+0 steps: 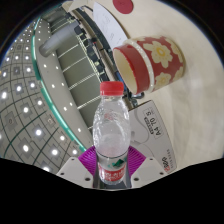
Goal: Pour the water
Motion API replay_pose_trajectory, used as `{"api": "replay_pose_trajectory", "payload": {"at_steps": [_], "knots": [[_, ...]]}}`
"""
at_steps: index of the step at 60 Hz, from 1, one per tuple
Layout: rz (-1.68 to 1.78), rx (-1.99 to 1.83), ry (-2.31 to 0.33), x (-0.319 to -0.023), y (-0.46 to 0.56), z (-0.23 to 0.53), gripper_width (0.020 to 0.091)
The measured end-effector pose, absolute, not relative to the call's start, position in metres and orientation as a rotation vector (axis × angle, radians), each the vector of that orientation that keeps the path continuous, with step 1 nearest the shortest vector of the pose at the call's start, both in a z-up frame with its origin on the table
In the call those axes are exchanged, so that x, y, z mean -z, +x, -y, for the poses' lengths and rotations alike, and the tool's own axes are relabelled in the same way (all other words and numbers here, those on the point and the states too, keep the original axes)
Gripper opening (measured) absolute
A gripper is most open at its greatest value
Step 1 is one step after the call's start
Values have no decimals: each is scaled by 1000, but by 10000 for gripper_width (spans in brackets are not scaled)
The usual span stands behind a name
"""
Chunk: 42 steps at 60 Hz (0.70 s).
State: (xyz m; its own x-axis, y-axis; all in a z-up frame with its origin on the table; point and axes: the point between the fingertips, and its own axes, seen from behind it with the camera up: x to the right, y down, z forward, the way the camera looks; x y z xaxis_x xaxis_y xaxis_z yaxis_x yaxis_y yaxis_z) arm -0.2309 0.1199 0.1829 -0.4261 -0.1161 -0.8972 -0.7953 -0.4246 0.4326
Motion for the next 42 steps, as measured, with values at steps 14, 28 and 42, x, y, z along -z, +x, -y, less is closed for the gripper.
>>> {"api": "replay_pose_trajectory", "payload": {"at_steps": [14, 28, 42], "knots": [[-1287, -1900, -1326, -185, -228, -122, 372], [-877, -1383, -1663, -201, -207, -111, 374], [-399, -721, -1699, -281, -104, -114, 375]]}}
